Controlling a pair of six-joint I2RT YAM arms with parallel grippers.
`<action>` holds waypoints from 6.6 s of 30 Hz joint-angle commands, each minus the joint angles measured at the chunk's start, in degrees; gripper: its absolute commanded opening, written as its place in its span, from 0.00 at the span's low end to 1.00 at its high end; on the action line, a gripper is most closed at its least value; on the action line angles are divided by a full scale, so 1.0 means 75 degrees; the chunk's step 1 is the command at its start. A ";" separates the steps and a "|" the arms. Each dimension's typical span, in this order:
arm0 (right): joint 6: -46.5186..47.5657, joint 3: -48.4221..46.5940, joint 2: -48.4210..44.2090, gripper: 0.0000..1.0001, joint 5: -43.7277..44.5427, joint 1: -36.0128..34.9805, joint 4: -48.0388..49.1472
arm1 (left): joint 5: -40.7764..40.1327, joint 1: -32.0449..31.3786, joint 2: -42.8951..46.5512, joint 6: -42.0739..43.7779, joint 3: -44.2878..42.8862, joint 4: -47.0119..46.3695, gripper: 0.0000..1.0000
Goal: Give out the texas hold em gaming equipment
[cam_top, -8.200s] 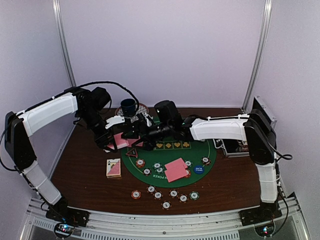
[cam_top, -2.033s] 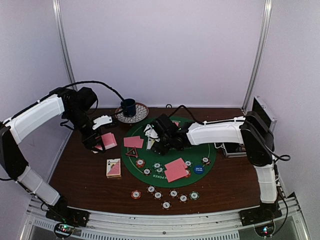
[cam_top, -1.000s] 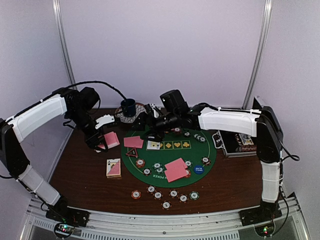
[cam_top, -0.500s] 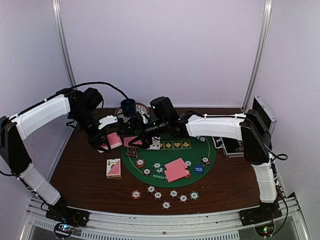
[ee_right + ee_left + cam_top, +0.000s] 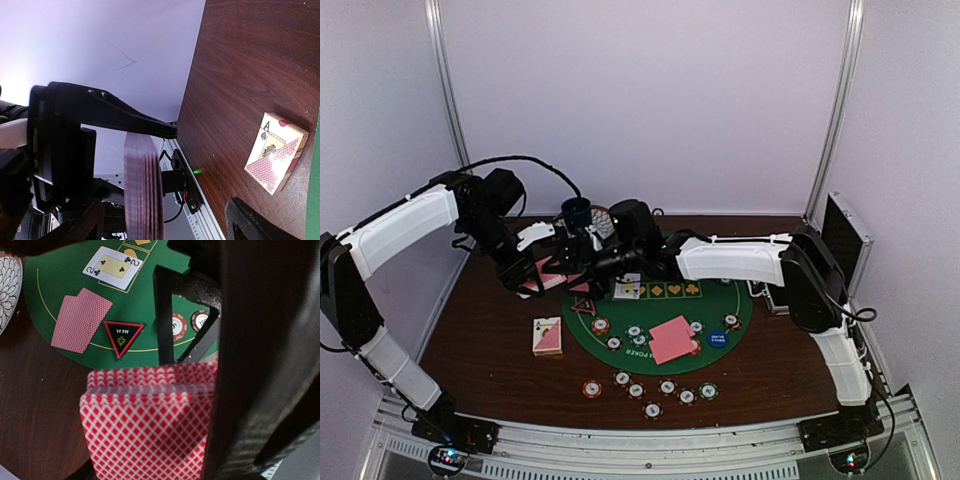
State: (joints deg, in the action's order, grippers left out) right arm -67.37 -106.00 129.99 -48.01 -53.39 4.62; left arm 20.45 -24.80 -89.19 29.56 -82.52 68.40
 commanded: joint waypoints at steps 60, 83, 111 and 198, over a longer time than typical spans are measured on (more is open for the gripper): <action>0.0006 0.0577 -0.0964 0.03 -0.0977 0.0554 0.0320 | 0.0058 -0.0092 0.0174 0.0312 -0.0001 0.0113 0.00; 1.0019 -0.0264 -0.2166 0.00 0.5713 0.1388 -0.6028 | -0.0055 -0.0080 0.0298 0.0324 0.0175 0.0197 0.00; 1.5683 0.1271 0.0154 0.00 1.0579 -0.0145 -0.1944 | -0.0174 -0.0080 0.0365 0.0383 0.0140 0.0315 0.00; -0.0669 -0.0234 0.0186 0.98 -0.0313 0.0005 0.0938 | 0.0129 -0.0080 0.0180 0.0206 -0.0318 0.0245 0.00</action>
State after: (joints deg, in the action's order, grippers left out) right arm -69.45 -103.57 128.84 -49.54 -53.01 8.45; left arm 19.75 -25.10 -87.74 31.29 -83.29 71.55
